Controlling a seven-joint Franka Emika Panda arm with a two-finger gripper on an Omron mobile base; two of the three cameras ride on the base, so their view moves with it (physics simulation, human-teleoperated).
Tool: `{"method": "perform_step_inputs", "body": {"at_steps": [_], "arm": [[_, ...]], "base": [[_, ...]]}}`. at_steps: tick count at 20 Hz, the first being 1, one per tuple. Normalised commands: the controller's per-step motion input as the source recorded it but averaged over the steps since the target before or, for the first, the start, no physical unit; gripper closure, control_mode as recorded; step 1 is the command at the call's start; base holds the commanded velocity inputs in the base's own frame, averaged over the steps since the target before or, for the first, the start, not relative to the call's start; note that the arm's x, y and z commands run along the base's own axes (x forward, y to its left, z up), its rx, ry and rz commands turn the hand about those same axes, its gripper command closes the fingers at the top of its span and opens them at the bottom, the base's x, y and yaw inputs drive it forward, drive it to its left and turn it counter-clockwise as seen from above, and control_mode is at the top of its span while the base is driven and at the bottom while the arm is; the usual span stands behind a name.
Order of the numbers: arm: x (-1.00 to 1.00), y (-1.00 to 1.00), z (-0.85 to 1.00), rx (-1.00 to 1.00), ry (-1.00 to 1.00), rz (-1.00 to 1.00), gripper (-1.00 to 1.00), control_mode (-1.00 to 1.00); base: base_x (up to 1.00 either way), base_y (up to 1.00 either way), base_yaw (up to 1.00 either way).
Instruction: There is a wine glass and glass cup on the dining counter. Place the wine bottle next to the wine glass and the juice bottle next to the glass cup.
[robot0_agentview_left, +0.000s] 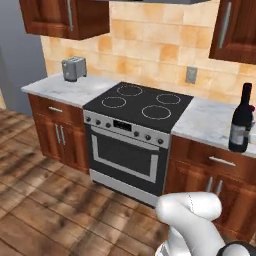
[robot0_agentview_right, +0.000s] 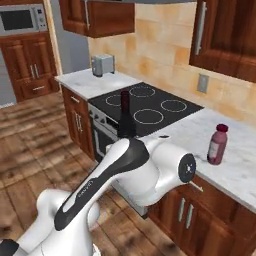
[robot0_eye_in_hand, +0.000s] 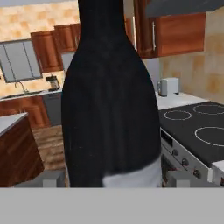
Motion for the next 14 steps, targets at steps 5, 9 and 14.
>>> {"method": "perform_step_inputs", "body": {"at_steps": [5, 9, 14], "arm": [[0.00, 0.00, 0.00, 0.00, 0.00, 0.00, 1.00, 1.00], [0.00, 0.00, 0.00, 0.00, 0.00, 0.00, 1.00, 1.00], [0.00, 0.00, 0.00, 0.00, 0.00, 0.00, 1.00, 1.00]], "base": [[-0.20, 0.20, 0.88], [-0.09, 0.16, 0.85], [0.00, 0.04, 0.70]]}}
